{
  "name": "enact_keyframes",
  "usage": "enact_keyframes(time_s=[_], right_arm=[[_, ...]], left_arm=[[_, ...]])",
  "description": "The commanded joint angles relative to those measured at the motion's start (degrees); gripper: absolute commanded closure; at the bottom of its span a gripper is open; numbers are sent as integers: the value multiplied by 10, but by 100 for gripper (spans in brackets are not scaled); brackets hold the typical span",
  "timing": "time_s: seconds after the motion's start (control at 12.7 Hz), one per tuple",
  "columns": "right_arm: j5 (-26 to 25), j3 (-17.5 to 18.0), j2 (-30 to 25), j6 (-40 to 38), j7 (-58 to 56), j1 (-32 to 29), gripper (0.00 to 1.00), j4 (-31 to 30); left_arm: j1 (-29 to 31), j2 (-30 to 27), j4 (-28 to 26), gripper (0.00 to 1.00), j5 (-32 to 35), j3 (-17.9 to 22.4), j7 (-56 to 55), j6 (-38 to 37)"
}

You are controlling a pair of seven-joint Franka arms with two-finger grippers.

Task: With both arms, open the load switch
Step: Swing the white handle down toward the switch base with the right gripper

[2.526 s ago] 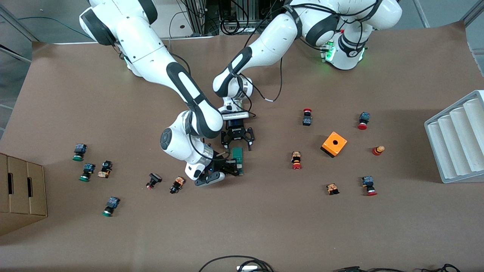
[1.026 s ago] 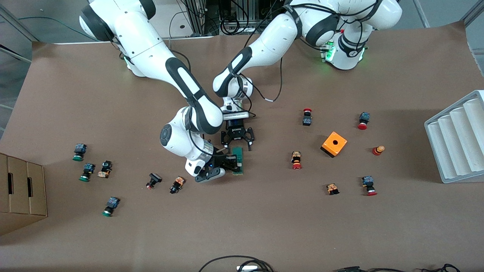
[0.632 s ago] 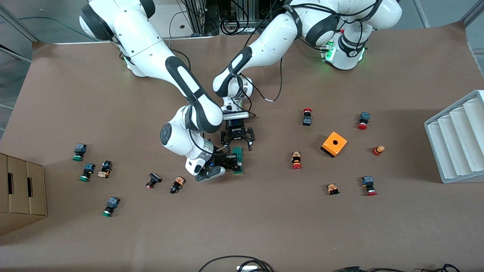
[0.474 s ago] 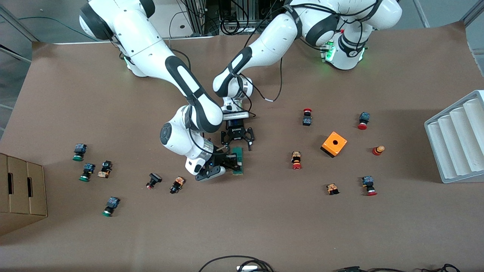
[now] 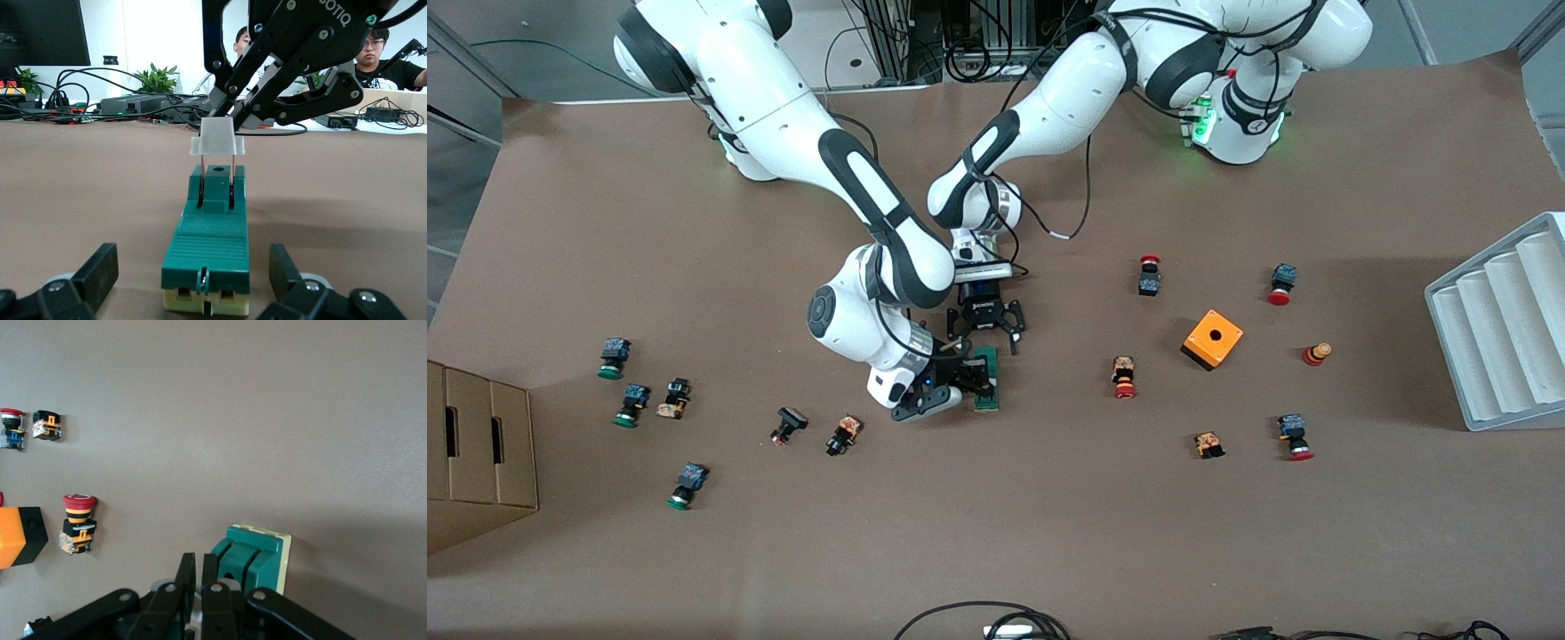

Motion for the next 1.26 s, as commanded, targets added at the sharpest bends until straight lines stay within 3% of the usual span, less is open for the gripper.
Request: enact_keyframes(time_s=[0.0, 1.18], right_arm=[[19, 3, -23, 7, -17, 9, 90, -32], [18, 4, -44, 6, -20, 9, 90, -55]], left_arm=[[-11, 36, 16, 0, 8, 1, -19, 2], [-11, 36, 17, 0, 7, 1, -19, 2]])
